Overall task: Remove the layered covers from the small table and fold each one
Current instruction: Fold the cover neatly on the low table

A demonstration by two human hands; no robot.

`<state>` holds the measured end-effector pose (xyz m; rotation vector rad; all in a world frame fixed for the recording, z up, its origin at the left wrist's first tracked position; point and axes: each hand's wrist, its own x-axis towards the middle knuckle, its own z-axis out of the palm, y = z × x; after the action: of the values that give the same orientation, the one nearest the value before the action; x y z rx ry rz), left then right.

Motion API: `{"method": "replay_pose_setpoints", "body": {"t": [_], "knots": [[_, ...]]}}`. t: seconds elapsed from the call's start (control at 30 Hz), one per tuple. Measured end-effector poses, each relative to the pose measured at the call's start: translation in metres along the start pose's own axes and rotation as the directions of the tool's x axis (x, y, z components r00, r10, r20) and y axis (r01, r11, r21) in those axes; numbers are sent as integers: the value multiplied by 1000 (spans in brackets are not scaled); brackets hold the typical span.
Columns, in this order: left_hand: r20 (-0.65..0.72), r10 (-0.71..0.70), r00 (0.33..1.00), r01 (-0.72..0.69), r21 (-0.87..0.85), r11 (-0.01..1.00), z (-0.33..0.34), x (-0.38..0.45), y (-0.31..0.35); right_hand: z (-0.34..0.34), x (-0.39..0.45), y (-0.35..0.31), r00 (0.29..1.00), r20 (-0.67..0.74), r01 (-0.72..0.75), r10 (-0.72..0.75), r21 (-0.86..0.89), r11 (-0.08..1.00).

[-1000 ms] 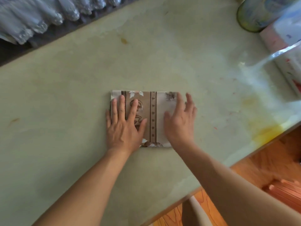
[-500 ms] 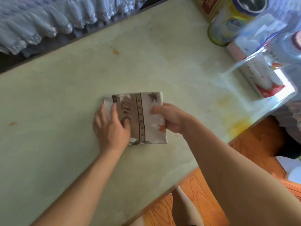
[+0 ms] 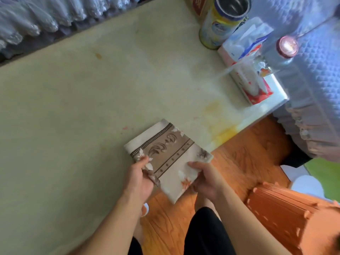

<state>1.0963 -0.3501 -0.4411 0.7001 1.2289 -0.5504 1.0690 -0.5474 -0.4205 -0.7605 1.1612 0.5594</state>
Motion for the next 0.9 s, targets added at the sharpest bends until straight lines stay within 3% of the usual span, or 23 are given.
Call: {"method": "replay_pose_setpoints", "body": {"t": [0.1,0.23,0.4,0.53,0.63,0.73,0.8,0.9], "knots": [[133,-16,991,4,89,996,49,-4,-22,-43,0,-52,999,32,22,-24,67,998],[168,11,986,-23,67,997,140,-3,-37,-75,10,-159,976,114,184,-186,28,982],[301,126,945,-136,11,991,275,-20,-30,-101,-1,-295,882,281,398,-378,-16,917],[371,137,919,-158,29,987,339,-3,-37,-128,9,-349,854,323,431,-408,1,902],[197,223,955,-258,176,950,348,36,-46,-144,49,-331,918,227,332,-324,4,943],[-31,277,960,-214,552,806,318,64,-61,-149,86,-294,981,-5,193,-195,-113,975],[-72,265,961,-144,691,709,291,68,-73,-149,99,-282,978,-58,192,-202,-139,971],[-52,246,968,-137,712,689,256,64,-89,-141,97,-279,968,-15,243,-250,-182,953]]}}
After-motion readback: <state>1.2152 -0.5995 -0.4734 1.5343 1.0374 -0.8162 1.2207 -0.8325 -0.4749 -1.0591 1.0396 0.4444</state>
